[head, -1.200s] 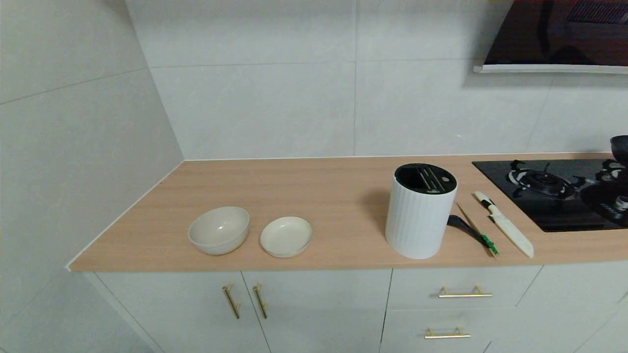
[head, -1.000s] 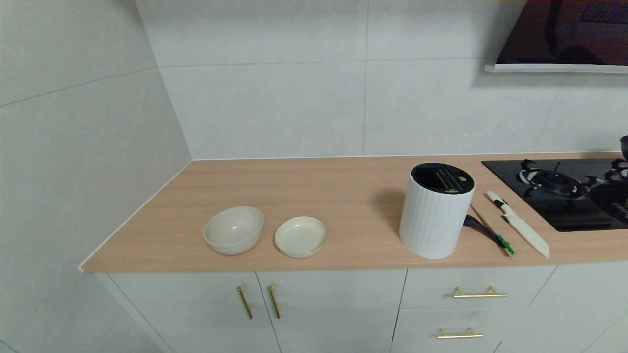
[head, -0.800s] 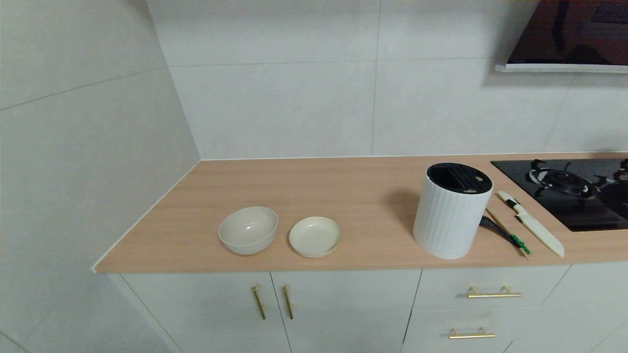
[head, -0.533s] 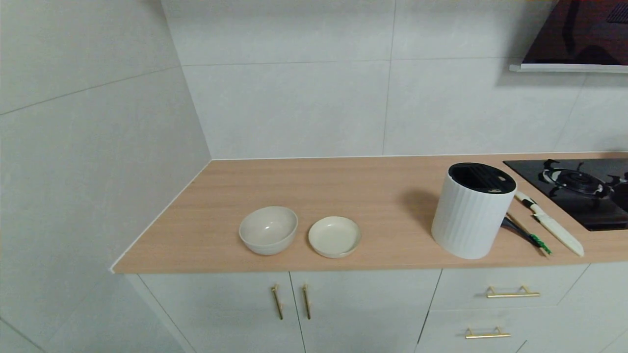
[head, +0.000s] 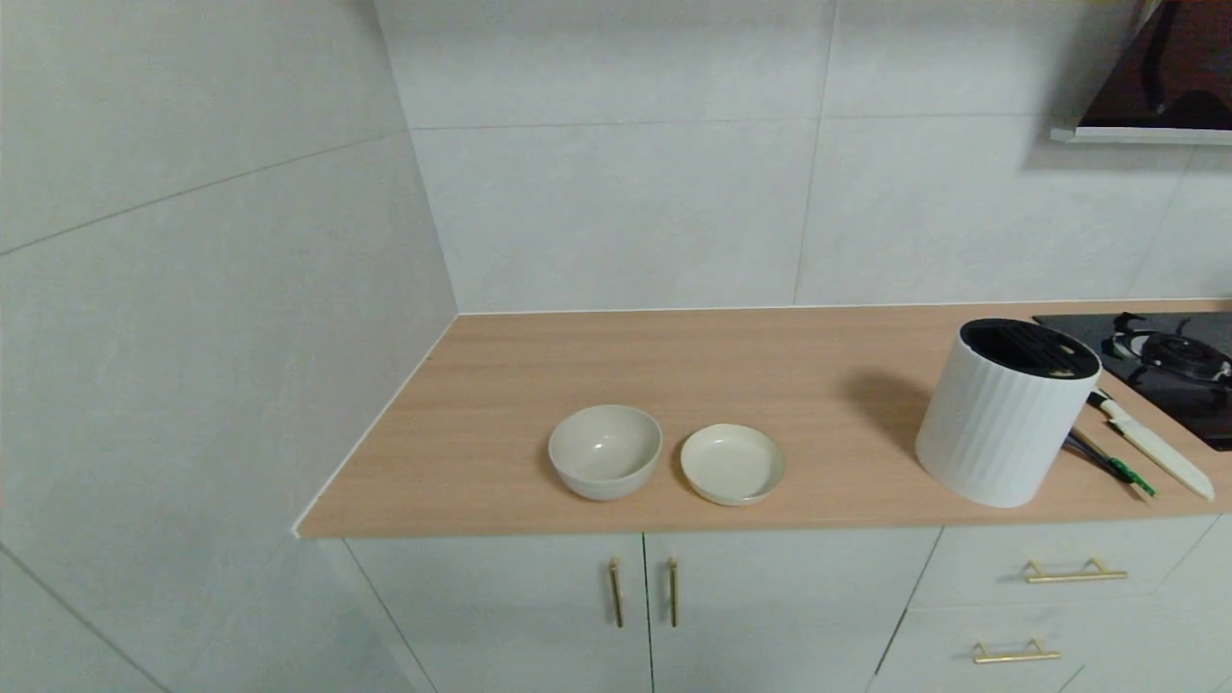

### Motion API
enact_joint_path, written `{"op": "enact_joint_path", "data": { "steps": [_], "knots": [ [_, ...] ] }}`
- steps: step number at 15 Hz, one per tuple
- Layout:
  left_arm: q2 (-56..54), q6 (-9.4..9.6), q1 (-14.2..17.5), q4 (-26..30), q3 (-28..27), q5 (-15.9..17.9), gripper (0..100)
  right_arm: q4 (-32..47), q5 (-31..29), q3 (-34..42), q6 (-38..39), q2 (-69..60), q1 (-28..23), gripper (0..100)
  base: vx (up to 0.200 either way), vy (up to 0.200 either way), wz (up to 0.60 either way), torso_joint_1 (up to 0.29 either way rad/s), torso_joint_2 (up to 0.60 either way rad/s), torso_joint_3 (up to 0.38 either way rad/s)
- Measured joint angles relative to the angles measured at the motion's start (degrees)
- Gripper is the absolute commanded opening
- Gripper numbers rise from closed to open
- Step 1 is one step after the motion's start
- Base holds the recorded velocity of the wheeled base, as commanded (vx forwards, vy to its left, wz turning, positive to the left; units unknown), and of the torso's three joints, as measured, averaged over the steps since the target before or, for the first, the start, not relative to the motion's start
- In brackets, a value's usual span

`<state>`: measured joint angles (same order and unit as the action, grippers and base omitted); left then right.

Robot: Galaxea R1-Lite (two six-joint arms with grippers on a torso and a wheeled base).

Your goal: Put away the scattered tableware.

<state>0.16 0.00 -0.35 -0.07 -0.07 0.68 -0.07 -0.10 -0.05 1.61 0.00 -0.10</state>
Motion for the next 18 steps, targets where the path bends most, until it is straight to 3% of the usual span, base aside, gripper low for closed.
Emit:
{"op": "enact_joint_path", "data": {
  "steps": [18],
  "knots": [
    [0.00, 0.10, -0.02, -0.02, 0.00, 0.00, 100, 0.00, 0.00, 0.05, 0.09, 0.00, 0.00, 100, 0.000, 0.000, 0.00, -0.019, 0.04, 0.021]
  ]
}}
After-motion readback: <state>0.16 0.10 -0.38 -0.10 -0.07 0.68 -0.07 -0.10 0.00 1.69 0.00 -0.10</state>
